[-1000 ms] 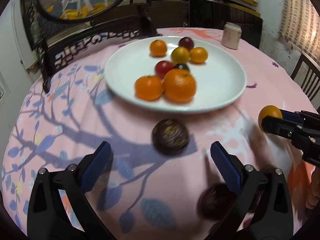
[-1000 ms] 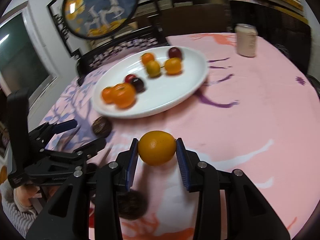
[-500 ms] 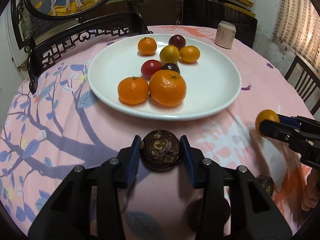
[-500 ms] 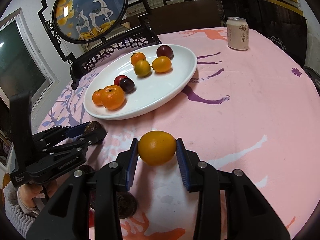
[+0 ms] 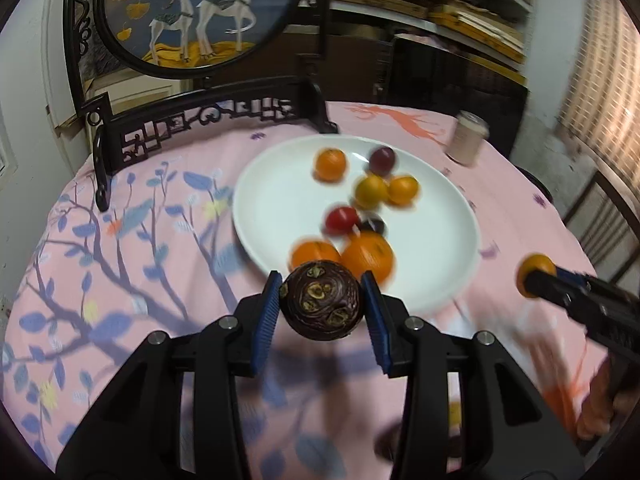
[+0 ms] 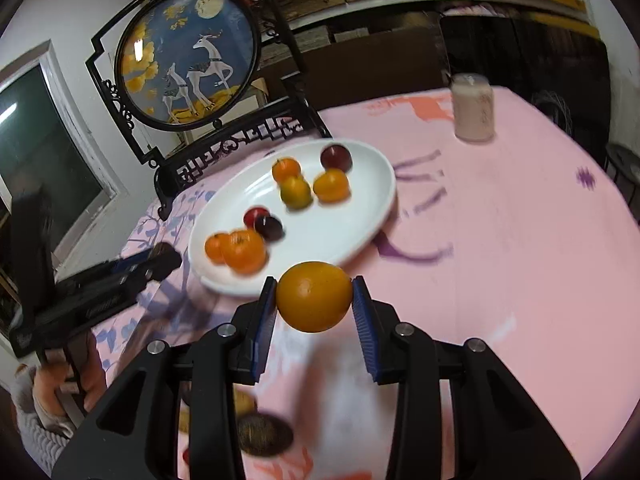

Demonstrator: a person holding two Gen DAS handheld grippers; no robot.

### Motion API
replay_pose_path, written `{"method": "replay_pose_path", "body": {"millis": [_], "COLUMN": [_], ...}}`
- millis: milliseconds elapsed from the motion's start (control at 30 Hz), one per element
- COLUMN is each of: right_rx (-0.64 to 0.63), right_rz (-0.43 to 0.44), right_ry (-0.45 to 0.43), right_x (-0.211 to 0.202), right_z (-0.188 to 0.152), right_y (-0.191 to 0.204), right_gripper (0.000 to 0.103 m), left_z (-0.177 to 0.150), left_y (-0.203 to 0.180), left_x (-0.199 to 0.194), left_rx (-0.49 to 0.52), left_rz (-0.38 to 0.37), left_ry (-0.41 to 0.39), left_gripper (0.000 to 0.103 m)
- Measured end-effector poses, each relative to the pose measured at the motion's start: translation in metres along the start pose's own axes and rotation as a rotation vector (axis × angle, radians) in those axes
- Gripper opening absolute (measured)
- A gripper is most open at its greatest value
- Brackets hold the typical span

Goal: Organize fruits
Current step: 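Carry orange and plum to the white plate and open both tools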

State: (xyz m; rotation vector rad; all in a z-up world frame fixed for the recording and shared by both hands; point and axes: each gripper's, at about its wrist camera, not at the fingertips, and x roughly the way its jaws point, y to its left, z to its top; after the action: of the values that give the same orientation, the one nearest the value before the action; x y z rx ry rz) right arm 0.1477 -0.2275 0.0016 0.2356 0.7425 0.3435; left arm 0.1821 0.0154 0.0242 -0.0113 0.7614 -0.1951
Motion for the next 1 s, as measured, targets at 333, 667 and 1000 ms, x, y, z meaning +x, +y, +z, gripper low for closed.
{"method": "replay_pose_path", "body": {"millis": [333,667,1000], "right_rx": [0.004,0.044,-0.029], "right_rz": [0.001,-0.015,-0.038], "right_ry": [0.028,0.012,-0.039], "right_x": [0.067,0.048,-0.002], "right_z": [0.041,0.023,-0.019], "right_y": [0.004,-0.014,-0.002], "right_gripper": [0.070,0.072,0.096], "left_z": [0.039,0.019,-0.041], "left_y": [0.013,0.037,0.029], "left_x": [0.059,0.043,-0.004], "left_rx": [-0.056,-0.132,-0.111], "left_rz": [-0.022,0.009,0.010], "left_ry": [0.014,0.011,0.033], "left_gripper": [0.078,0.090,0.099]}}
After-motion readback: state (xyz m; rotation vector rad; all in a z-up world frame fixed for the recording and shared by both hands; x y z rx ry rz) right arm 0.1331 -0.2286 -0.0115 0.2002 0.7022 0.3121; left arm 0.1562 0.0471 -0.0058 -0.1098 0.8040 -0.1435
